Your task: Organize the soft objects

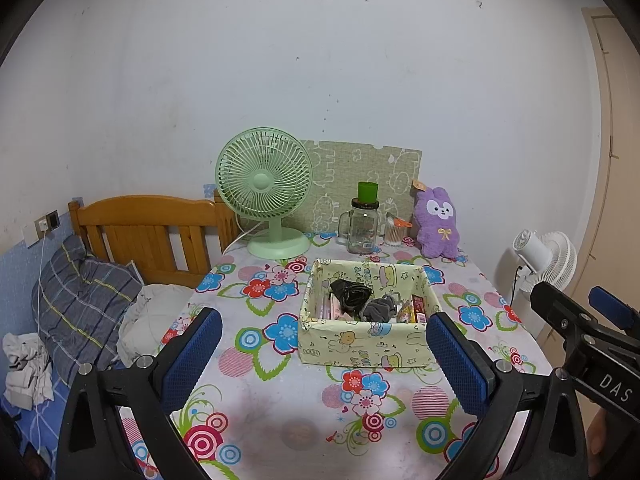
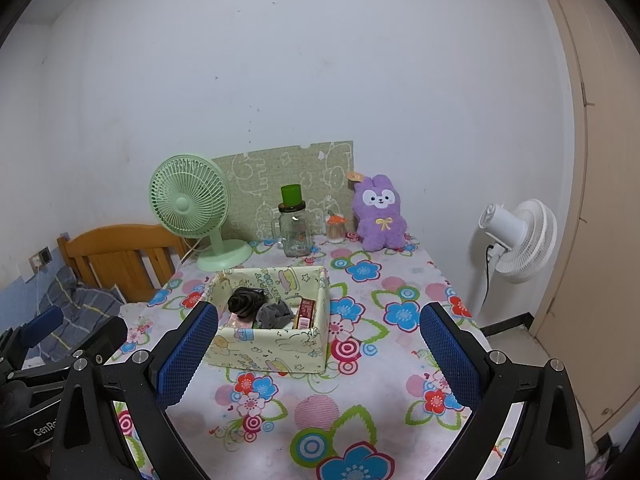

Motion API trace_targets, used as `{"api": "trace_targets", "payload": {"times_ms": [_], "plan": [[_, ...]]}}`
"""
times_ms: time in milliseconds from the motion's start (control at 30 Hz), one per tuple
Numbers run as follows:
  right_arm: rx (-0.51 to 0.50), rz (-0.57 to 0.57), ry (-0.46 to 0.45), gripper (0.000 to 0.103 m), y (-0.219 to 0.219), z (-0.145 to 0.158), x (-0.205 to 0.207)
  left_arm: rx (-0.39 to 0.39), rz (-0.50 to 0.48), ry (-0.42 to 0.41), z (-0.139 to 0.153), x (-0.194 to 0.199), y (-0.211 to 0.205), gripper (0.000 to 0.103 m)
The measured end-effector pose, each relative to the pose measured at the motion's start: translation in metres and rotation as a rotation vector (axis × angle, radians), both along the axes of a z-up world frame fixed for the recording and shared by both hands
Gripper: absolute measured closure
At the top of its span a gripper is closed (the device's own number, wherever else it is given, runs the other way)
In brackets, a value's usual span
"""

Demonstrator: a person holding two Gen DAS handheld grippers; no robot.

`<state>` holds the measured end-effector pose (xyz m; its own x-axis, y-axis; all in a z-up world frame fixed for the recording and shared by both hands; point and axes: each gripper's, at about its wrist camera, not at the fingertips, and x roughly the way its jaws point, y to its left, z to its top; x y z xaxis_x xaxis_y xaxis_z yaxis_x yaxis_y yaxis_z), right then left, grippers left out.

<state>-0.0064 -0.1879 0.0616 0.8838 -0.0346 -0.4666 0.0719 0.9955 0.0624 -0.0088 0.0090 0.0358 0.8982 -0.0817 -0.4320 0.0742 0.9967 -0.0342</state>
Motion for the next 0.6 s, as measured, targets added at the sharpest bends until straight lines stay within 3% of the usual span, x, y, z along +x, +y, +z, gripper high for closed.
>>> {"api": "trace_targets", "payload": {"times_ms": [600], "plan": [[-0.001, -0.002, -0.002, 0.001, 0.0012, 0.0002, -0.0007, -0.002, 0.001, 0.000, -0.0001, 0.0001, 0.0001, 0.000]]}}
